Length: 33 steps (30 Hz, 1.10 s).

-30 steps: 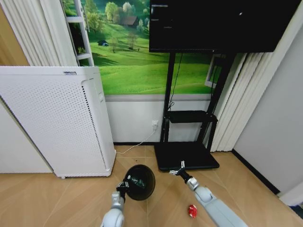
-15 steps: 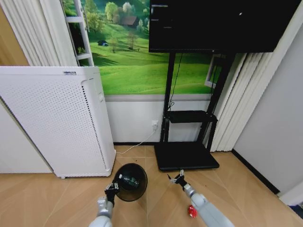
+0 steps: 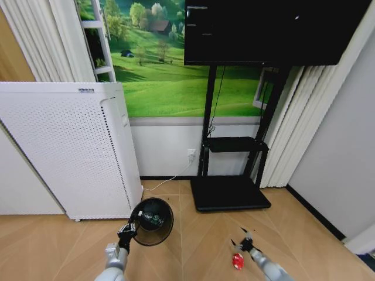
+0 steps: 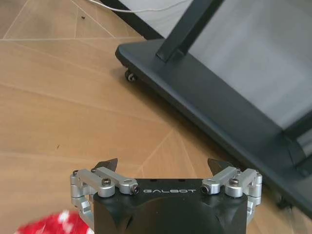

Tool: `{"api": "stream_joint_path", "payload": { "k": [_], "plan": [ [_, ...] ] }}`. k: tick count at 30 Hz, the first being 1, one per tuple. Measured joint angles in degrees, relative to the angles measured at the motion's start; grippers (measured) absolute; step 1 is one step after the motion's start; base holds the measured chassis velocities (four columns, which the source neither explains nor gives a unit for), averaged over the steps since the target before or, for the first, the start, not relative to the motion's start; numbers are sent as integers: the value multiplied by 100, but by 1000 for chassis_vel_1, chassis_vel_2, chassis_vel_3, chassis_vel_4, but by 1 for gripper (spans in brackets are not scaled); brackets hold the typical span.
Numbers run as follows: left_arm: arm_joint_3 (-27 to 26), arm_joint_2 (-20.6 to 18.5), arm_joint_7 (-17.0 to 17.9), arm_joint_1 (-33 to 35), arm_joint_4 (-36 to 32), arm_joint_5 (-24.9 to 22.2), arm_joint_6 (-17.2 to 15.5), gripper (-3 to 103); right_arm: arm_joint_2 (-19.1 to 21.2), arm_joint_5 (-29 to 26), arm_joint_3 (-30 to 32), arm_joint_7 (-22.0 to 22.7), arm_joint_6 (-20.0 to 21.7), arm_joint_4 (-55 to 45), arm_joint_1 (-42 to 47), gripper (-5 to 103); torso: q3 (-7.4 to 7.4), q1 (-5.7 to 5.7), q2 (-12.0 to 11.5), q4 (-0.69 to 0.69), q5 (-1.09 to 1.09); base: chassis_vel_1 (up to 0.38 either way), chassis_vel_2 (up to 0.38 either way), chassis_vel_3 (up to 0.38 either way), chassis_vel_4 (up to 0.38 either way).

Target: Pick up the trash bin and place the garbage on the floor into it.

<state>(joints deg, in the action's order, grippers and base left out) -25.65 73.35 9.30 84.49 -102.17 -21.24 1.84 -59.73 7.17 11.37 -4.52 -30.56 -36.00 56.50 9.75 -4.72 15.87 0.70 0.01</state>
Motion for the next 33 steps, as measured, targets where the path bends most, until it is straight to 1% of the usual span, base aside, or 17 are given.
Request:
{"api": "stream_joint_path", "payload": {
  "k": [1, 3, 4, 6, 7, 9, 10, 12, 20, 26, 33],
  "plan": [
    [0, 0, 0, 0, 0, 0, 0, 2, 0, 0, 0, 0, 0, 0, 0, 100, 0, 0, 0, 0, 0, 0, 0, 0, 0],
    [17, -21, -7, -78, 110, -103, 2, 2, 111, -108, 112, -140, -175, -87, 235, 100, 0, 0, -1, 0, 1, 0, 0, 0, 0],
    [17, -21, -7, -78, 110, -103, 2, 2, 111, -108, 112, -140, -175, -87, 235, 100, 0, 0, -1, 0, 1, 0, 0, 0, 0],
    [36, -48, -9, -129, 143, -229, -13, 2, 209, 5, 183, -259, -433, -80, 346, 100, 0, 0, 0, 1, 1, 0, 0, 0, 0],
    [36, -48, -9, -129, 143, -229, -13, 2, 209, 5, 183, -259, -433, -80, 346, 100, 0, 0, 0, 1, 1, 0, 0, 0, 0],
    [44, -71, -13, -165, 164, -323, -30, 2, 328, 290, 240, -379, -631, -99, 424, 100, 0, 0, 0, 0, -1, 0, 0, 0, 0],
    [44, -71, -13, -165, 164, -323, -30, 2, 328, 290, 240, -379, -631, -99, 424, 100, 0, 0, 0, 0, -1, 0, 0, 0, 0],
    [48, -79, -24, -181, 168, -383, -39, 2, 398, 680, 312, -444, -791, -107, 456, 100, 0, 0, 0, 0, -1, 0, 0, 0, 0],
    [35, -74, -36, -180, 104, -454, -46, 2, 396, 1079, 427, -503, -955, -43, 617, 100, 0, 0, 0, 0, 0, 0, 0, 0, 0],
    [11, -90, -40, -163, 59, -474, -48, 2, 386, 1194, 456, -583, -1029, -55, 810, 100, 0, 0, 0, 1, 0, 0, 0, 0, 0],
    [-37, -127, -44, -106, -18, -504, -53, 2, 195, 1399, 438, -613, -1049, 30, 832, 100, 1, 0, 0, 0, -3, 0, 0, 0, 0]
  ]
}}
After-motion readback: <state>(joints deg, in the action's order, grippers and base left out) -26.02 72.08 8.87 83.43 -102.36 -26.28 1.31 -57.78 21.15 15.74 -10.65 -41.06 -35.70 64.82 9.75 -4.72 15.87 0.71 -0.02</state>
